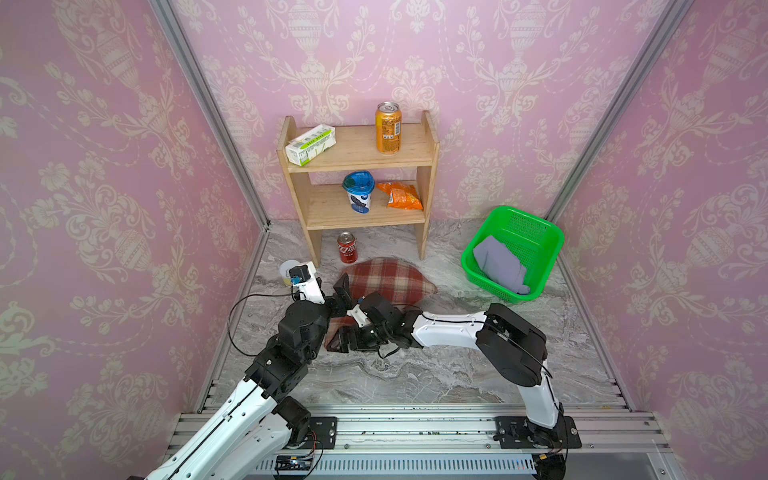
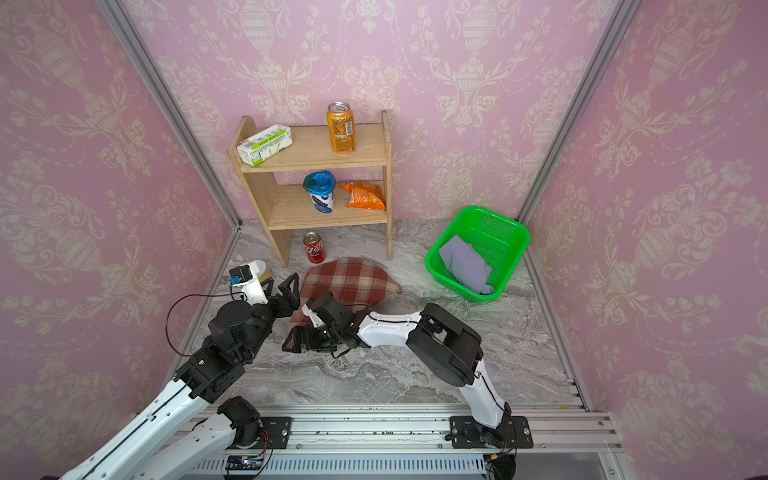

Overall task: Roll up the skirts
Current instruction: Flatten out the skirt at the center of the board.

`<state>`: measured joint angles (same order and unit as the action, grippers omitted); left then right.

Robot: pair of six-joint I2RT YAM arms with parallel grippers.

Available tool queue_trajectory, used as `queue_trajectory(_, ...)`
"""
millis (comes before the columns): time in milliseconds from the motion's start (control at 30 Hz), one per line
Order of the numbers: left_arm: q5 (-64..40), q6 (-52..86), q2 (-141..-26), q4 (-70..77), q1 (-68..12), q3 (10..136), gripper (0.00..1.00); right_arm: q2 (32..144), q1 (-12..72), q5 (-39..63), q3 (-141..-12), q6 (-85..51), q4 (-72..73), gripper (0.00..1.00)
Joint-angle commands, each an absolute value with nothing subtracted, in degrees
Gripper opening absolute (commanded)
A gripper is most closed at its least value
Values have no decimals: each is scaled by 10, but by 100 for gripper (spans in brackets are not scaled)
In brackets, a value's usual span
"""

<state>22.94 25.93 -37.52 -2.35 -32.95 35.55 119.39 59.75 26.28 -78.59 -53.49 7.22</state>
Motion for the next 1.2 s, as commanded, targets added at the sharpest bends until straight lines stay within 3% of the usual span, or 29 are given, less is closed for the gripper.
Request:
queue_trajectory(0, 247, 243, -358, -24, -328, 341, 78, 1209, 622, 212, -831, -561, 51, 100)
queue_trajectory(167, 253, 240, -332, -29, -327, 328, 81, 1251, 629, 184, -891, -571, 2, 98)
queue_trajectory(400, 253, 235, -301, -40, -325, 318, 83, 1297, 632, 149, -933, -586, -50, 80)
queue_trajectory(733, 248, 250, -285, -30, -323, 288, 84, 1316, 629, 102, -980, -577, -118, 80)
queue_trajectory(800, 249, 250, -281, -31, -323, 286, 84, 1321, 625, 98, -989, -577, -124, 76)
queue_trajectory(867, 249, 248, -278, -34, -323, 286, 84, 1324, 620, 97, -994, -579, -123, 64)
queue_trajectory(967, 250, 248, -275, -35, -322, 284, 84, 1327, 616, 97, -998, -577, -123, 11)
queue_trajectory(1000, 250, 249, -274, -35, -322, 283, 84, 1327, 616, 98, -1002, -576, -125, 0)
queue_trajectory(1167, 254, 246, -268, -43, -322, 281, 84, 1296, 609, 102, -987, -552, -125, 0)
